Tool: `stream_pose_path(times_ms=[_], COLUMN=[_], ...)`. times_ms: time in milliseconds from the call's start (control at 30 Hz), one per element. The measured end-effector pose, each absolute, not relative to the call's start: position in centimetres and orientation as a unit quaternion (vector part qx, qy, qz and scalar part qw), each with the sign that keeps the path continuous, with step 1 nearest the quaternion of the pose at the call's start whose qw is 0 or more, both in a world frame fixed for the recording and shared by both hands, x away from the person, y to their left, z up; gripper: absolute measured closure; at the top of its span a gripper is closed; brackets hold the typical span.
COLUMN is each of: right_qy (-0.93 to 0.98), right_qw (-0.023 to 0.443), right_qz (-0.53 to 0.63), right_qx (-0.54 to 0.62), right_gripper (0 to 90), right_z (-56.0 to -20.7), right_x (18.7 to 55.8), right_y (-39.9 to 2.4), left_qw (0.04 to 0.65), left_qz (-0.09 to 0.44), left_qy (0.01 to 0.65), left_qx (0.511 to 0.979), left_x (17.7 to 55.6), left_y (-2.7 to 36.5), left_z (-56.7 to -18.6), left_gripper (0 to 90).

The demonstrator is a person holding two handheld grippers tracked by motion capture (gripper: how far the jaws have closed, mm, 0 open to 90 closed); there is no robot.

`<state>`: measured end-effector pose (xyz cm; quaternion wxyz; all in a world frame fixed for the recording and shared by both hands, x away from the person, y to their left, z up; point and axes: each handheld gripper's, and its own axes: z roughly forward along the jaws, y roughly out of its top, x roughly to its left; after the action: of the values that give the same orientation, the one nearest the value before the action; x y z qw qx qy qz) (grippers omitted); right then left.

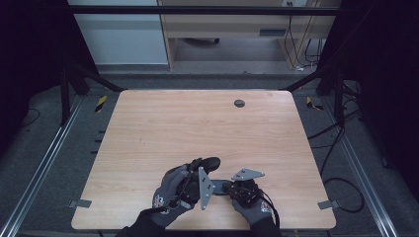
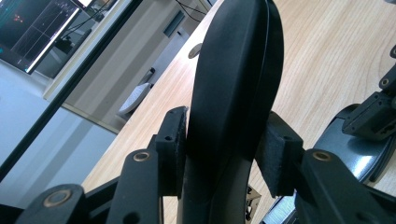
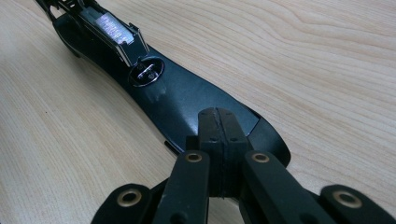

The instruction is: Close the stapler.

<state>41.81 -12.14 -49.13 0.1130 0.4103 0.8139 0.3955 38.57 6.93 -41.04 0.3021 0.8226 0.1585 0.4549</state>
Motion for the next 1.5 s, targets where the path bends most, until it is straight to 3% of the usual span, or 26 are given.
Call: stream_pose_path(times_ms=[1500], right_qy=[0.812], right_qw=[0.119], right_qz=[0.4], right_qx=[0.407], right_gripper=[90.0], right_z=[-49.2], right_x=[41.7], right_y=[-12.3], left_qw=[0.245], left_qz=[0.475], left_qy=[0.094], left_qx=[0.84], left_x=[38.1], left_y=[4.4], left_z=[-44.1], left_gripper=[54.9])
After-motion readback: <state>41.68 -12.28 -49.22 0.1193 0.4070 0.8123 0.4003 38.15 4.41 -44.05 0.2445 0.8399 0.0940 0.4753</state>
